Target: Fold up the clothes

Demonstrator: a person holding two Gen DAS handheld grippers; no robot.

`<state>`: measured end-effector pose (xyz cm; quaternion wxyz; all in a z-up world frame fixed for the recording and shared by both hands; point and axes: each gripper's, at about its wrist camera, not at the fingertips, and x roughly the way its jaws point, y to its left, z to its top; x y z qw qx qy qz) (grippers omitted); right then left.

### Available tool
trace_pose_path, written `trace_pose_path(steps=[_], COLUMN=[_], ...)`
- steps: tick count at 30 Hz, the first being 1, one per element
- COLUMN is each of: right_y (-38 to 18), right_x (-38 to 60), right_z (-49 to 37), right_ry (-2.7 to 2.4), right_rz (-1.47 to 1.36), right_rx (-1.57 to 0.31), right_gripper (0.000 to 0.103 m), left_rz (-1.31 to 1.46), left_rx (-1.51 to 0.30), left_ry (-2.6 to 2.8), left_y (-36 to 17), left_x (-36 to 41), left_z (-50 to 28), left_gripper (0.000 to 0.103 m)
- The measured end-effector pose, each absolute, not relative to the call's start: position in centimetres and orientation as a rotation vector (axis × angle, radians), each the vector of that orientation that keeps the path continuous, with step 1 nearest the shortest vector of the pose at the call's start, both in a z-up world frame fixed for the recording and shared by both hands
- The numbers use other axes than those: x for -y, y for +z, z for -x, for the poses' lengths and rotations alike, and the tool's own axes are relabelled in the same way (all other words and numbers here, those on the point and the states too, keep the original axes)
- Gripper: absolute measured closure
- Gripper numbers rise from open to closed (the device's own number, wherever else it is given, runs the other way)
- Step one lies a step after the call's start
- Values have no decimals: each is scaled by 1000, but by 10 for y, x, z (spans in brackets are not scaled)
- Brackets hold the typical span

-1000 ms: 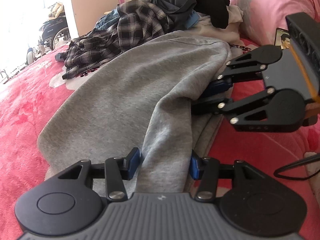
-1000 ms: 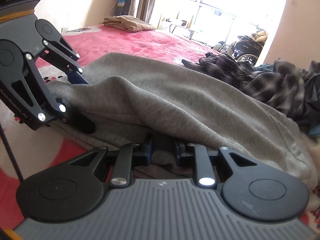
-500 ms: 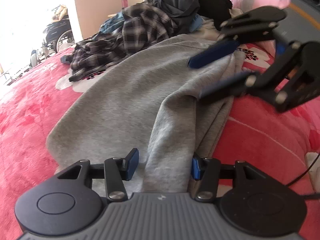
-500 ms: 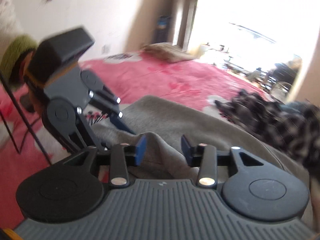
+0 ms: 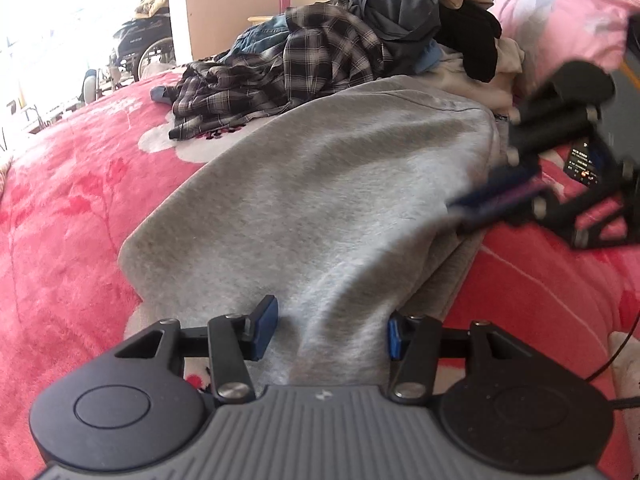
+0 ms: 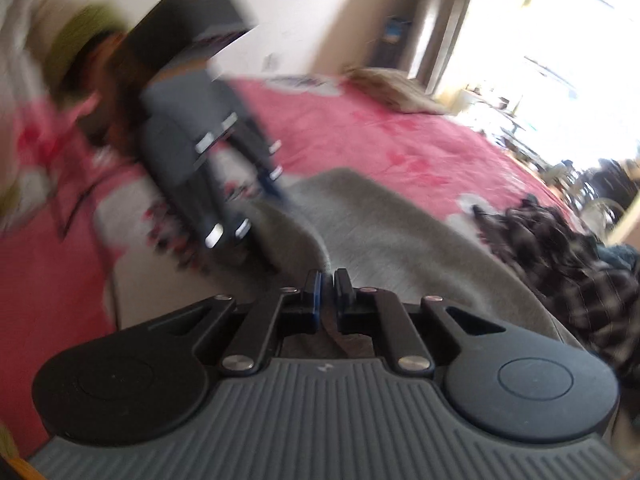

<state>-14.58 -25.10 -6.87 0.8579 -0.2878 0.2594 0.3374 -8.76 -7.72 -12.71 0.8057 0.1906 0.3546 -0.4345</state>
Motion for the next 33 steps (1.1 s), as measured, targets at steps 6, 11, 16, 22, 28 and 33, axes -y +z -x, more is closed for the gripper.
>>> trace_pose_path(steps=[6,11,16,22,28,33], right_y=[-96,-96,-98,-98,-99,-96], right_x=[243,242,239,236,234,238], right_z=[141,139,141,141,140,138], right_ry=[687,683,671,658,639,617], right_rz=[729,757,780,813,839,803], right_rx=[-571,-567,-558,-543,-527,-521], right_gripper=[98,98,98,98,98,98], left_rz=[-387,-205,-174,-219,-311,-354], left_rx=[-800,-852,-854,-906,-905,-855], left_ry=[-974,-1074,-1075,-1137,-1164,-1124], left_y=[-122,-100,-98,-114,-123,-122], left_x=[71,44,54,80,95,96], left_z=[86,73,57,46,50,56], left_gripper=[52,51,51,51,63,83])
